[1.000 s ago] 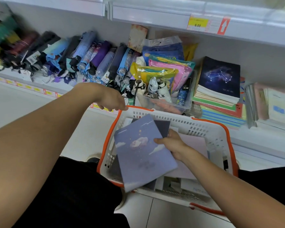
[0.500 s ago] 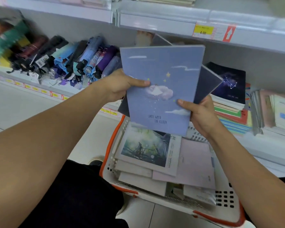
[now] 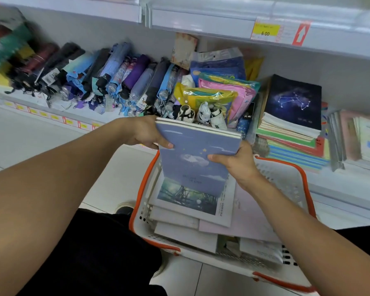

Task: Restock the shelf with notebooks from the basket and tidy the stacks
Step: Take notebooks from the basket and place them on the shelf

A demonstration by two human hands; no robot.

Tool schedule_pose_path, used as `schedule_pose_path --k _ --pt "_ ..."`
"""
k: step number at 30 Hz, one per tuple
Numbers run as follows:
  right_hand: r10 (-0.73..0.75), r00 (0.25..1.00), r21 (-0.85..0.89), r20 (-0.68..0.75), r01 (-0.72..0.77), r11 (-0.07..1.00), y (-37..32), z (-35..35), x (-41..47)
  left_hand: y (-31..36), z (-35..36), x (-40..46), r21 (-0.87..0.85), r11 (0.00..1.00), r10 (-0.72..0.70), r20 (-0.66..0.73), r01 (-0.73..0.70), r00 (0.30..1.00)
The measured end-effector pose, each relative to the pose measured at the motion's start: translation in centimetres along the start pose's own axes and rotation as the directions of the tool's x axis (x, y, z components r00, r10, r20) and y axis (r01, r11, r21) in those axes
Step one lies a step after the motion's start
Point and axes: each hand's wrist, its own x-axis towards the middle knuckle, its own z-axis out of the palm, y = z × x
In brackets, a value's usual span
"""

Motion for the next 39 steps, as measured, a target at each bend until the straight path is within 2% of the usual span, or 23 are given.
schedule_pose_path --k 3,6,8,10,13,15,17,19,21,23,26,28,30,31,34,36,39 --pt "0.029 0.997 0.006 0.075 -0.029 1.000 1.4 0.0 -0.4 -1.0 -0.5 0.1 0.105 0.994 -0.033 0.035 0.029 0.999" --pt "0.055 0.992 -0.103 0.117 -0.043 0.994 2.4 0.6 -1.5 -2.1 -0.9 0.0 0.208 0.977 -0.079 0.117 0.054 0.990" --pt "0.057 0.996 -0.083 0.074 -0.051 0.995 1.7 0.9 -1.7 -1.9 -1.3 -0.5 0.162 0.987 -0.012 0.113 -0.007 0.993" --pt "0.054 0.998 -0.003 0.036 -0.054 0.999 -0.8 0.9 -1.1 -0.5 -2.1 -1.2 0.053 0.991 0.121 0.089 -0.126 0.989" --pt "-0.007 1.000 0.234 0.002 0.006 0.972 -7.4 0.6 0.2 2.3 -3.3 -3.2 -0.178 0.943 0.288 0.005 -0.283 0.958" --pt "-0.059 0.997 0.356 -0.054 0.075 0.932 -12.8 0.4 1.2 4.2 -3.3 -4.5 -0.201 0.909 0.362 -0.053 -0.365 0.931" --pt "-0.120 0.983 0.356 -0.139 0.163 0.920 -17.9 0.0 2.2 6.3 -3.0 -5.8 -0.255 0.830 0.460 -0.193 -0.497 0.867" --pt "-0.182 0.972 0.312 -0.148 0.221 0.924 -22.1 -0.6 2.8 8.8 -2.7 -7.1 -0.282 0.708 0.540 -0.375 -0.647 0.754" --pt "-0.201 0.977 0.282 -0.066 0.212 0.936 -24.6 -1.0 2.3 11.1 -2.7 -8.6 -0.290 0.609 0.568 -0.491 -0.739 0.660" --pt "-0.180 0.983 0.245 0.044 0.164 0.956 -25.6 -1.1 1.0 12.9 -3.3 -10.0 -0.318 0.550 0.553 -0.554 -0.772 0.622" --pt "-0.119 0.976 0.167 0.180 0.089 0.982 -26.2 -0.7 -0.9 14.2 -4.5 -11.1 -0.366 0.542 0.506 -0.576 -0.757 0.642" --pt "-0.088 0.988 0.240 0.127 0.055 0.969 -26.9 -0.6 -0.6 14.9 -5.0 -11.4 -0.463 0.554 0.460 -0.523 -0.692 0.717" --pt "-0.030 0.999 0.325 0.042 0.014 0.946 -27.9 -0.8 1.0 15.4 -5.3 -11.7 -0.632 0.473 0.466 -0.412 -0.614 0.783" --pt "0.011 0.999 0.366 0.032 -0.022 0.930 -28.6 -0.9 2.2 15.5 -5.5 -11.7 -0.690 0.415 0.483 -0.385 -0.593 0.786" --pt "0.116 0.993 0.474 0.018 -0.111 0.873 -30.7 -1.5 7.8 15.1 -6.3 -11.4 -0.706 0.315 0.431 -0.490 -0.635 0.758" --pt "0.127 0.992 0.491 -0.026 -0.098 0.866 -32.6 -1.7 12.1 14.1 -6.2 -10.8 -0.661 0.357 0.367 -0.550 -0.660 0.750" --pt "0.136 0.989 0.458 -0.052 -0.098 0.884 -34.5 -1.1 17.1 12.5 -5.8 -9.4 -0.616 0.478 0.275 -0.572 -0.626 0.773"
